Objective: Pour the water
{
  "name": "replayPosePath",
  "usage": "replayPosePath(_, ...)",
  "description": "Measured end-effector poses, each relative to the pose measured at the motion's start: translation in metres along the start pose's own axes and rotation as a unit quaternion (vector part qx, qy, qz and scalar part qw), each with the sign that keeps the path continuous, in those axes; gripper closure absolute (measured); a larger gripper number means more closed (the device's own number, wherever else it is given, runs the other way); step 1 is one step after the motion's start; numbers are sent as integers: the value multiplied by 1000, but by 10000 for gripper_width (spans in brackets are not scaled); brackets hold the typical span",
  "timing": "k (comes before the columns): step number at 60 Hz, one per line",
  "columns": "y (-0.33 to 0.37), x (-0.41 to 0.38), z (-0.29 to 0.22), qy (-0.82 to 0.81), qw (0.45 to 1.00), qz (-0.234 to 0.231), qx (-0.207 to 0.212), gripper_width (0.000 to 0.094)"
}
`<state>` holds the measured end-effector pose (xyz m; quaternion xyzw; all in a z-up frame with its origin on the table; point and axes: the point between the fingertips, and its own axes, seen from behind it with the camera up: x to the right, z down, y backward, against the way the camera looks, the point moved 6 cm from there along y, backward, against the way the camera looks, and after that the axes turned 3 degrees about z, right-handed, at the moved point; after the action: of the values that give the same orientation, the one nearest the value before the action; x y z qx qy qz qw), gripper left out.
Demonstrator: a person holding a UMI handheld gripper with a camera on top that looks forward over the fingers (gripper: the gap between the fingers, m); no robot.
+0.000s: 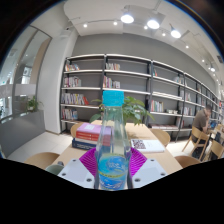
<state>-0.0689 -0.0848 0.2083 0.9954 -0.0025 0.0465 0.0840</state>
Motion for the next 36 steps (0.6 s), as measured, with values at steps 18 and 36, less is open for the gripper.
replayPosePath(18, -25, 27, 100, -19, 998, 2, -61, 557)
replayPosePath(36, -17, 31, 96, -40, 998, -2, -50, 396)
